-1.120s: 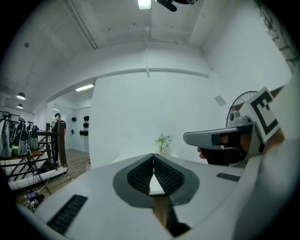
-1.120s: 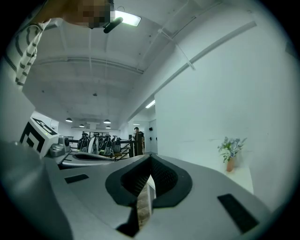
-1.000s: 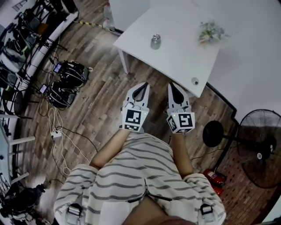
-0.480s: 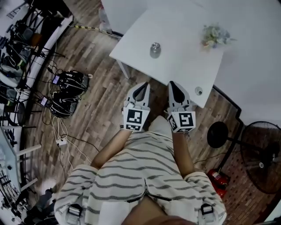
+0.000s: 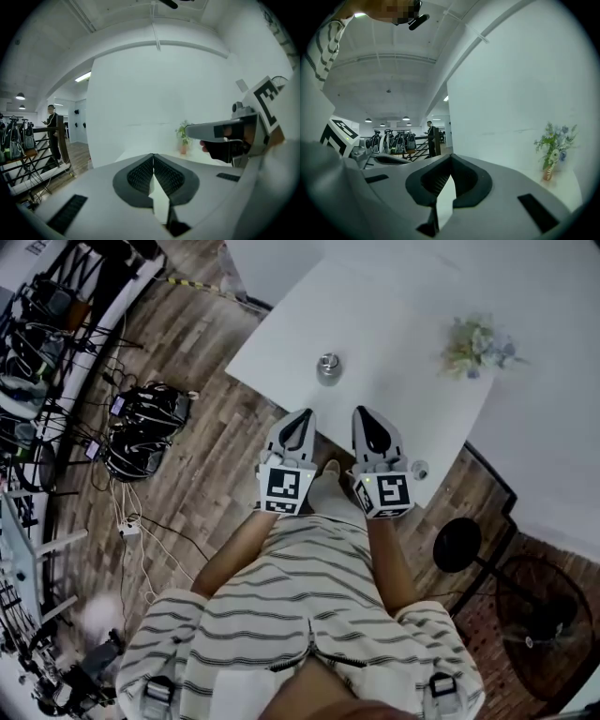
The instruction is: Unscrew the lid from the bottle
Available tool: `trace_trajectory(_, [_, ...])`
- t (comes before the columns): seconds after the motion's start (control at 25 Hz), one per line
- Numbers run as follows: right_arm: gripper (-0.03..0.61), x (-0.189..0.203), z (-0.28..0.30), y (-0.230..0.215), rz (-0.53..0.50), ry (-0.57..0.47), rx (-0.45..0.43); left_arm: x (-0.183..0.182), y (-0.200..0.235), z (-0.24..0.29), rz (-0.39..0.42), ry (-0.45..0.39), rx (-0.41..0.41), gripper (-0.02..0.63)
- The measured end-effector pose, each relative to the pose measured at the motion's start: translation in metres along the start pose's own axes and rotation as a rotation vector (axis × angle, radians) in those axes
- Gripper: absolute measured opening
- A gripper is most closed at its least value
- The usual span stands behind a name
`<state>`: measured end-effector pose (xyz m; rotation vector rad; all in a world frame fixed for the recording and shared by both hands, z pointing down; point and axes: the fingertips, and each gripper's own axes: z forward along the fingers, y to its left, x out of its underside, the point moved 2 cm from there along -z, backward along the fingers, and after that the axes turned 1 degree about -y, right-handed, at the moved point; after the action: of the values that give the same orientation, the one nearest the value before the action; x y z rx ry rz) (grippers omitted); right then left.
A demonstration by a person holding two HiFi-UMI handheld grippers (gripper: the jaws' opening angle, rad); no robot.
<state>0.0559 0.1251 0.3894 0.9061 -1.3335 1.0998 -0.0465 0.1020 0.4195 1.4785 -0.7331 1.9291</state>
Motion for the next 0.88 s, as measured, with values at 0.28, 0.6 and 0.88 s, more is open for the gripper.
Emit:
trace_trajectory(0.28, [0.009, 0.017, 0.042, -0.045, 0.028, 0.065, -0.068, 0.012, 0.003, 0.055, -0.035, 0.067, -0.061, 0.000])
trace_trajectory(0.6, [0.009, 0.048, 0.072, -0.056, 0.032, 0.150, -0.114, 0.040, 0.008, 0.082, -0.051, 0.137, -0.085, 0.000])
trace_trajectory(0.88, [0.044, 0.074, 0.097, -0.059, 0.029, 0.209, -0.157, 0.066, 0.016, 0.107, -0.061, 0.176, -0.060, 0.032])
